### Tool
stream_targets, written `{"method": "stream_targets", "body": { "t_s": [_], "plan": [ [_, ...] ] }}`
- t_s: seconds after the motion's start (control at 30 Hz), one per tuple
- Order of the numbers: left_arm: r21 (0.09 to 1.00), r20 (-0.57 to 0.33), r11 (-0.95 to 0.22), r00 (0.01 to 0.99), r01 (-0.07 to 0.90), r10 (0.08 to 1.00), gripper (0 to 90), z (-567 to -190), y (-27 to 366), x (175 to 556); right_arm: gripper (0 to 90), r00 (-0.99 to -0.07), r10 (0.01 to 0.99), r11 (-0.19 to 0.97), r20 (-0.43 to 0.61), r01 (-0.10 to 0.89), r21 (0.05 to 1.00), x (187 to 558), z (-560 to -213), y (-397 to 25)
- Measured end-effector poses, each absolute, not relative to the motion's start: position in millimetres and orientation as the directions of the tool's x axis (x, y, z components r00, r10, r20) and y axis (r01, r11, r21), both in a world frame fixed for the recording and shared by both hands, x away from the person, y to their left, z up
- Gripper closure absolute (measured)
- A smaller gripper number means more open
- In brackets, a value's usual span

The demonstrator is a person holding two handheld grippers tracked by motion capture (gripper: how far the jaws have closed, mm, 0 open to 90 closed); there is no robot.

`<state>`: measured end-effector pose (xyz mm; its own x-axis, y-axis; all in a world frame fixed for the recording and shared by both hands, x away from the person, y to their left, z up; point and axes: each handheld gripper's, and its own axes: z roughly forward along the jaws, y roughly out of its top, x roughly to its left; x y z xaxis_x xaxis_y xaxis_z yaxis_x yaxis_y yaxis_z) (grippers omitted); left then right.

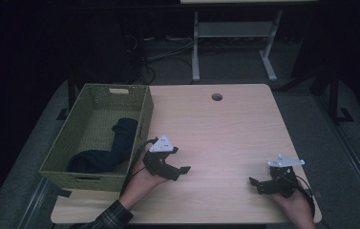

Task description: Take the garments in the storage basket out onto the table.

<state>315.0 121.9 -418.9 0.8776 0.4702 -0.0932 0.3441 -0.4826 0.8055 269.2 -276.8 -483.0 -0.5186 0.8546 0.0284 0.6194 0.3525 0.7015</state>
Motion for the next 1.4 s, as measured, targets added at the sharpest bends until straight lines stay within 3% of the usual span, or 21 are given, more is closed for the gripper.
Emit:
{"method": "stream_targets", "body": {
  "t_s": [1.0,1.4],
  "plan": [
    [0.836,-0.089,-0.455,0.895,0.306,0.437,14.1,-386.7,124.1,321.9,1.9,-0.519,0.854,0.352,0.03,0.62,0.702,269.2,-483.0,-276.8],
    [0.819,-0.086,-0.5,0.922,0.281,0.377,14.1,-380.1,121.4,329.9,1.9,-0.517,0.856,0.349,0.03,0.619,0.703,268.5,-482.9,-277.3]
  ]
}}
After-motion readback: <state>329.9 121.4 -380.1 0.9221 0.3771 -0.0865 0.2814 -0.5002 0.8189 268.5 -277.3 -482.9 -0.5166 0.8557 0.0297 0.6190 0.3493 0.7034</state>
